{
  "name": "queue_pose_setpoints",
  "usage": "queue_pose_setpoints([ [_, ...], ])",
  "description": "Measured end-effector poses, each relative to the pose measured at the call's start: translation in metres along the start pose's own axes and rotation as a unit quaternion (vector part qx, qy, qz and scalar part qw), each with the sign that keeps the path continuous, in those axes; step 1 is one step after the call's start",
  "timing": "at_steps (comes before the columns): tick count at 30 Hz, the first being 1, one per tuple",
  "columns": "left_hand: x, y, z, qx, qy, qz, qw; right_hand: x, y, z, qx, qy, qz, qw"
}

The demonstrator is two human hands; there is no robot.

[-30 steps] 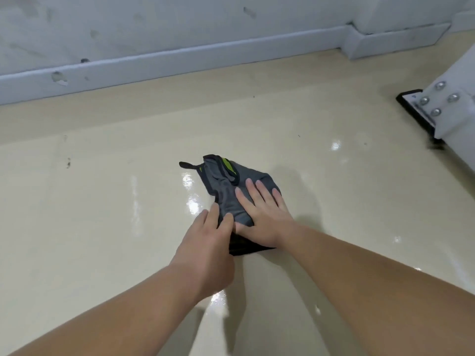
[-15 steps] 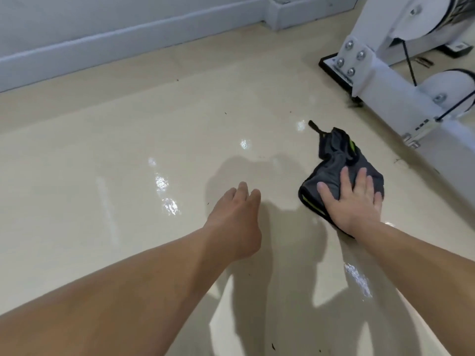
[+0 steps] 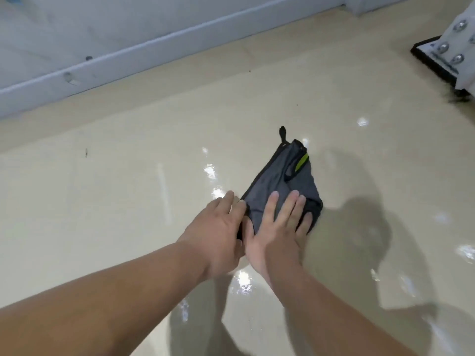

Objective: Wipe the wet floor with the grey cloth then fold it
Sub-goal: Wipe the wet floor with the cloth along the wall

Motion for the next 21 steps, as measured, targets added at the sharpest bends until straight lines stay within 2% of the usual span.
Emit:
queue_pose_setpoints([
  [5, -0.025, -0.064, 0.072, -0.116, -0.022, -0.025, 0.993, 0.014, -0.11, 0.013, -0.157, -0.064, 0.065, 0.983],
  [8, -0.034, -0.094, 0.105, -0.171, -0.063, -0.047, 0.982, 0.034, -0.12, 0.037, -0.211, -0.035, 0.038, 0.976],
  [11, -0.027, -0.114, 0.117, -0.191, -0.077, -0.05, 0.977, 0.044, -0.104, 0.072, -0.249, -0.014, 0.036, 0.968],
  [14, -0.006, -0.111, 0.113, -0.162, -0.077, -0.043, 0.983, 0.056, -0.088, 0.115, -0.281, -0.019, 0.018, 0.959],
  [17, 0.02, -0.094, 0.107, -0.063, -0.073, -0.073, 0.993, 0.057, -0.073, 0.132, -0.307, -0.044, -0.021, 0.95],
  [19, 0.037, -0.085, 0.102, 0.01, -0.067, -0.097, 0.993, 0.041, -0.065, 0.123, -0.32, -0.04, -0.078, 0.943],
  [21, 0.047, -0.081, 0.096, 0.027, -0.06, -0.088, 0.994, 0.007, -0.059, 0.109, -0.297, -0.056, -0.146, 0.942],
])
Point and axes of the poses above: each hand's wrist, its own z-axis away from the middle knuckle, its own x-axis out of the palm, y = z × x, the point moved 3 cm from there along -z, towards the middle knuckle, and after that the axes turned 8 degrees about x, right-handed, at the moved point
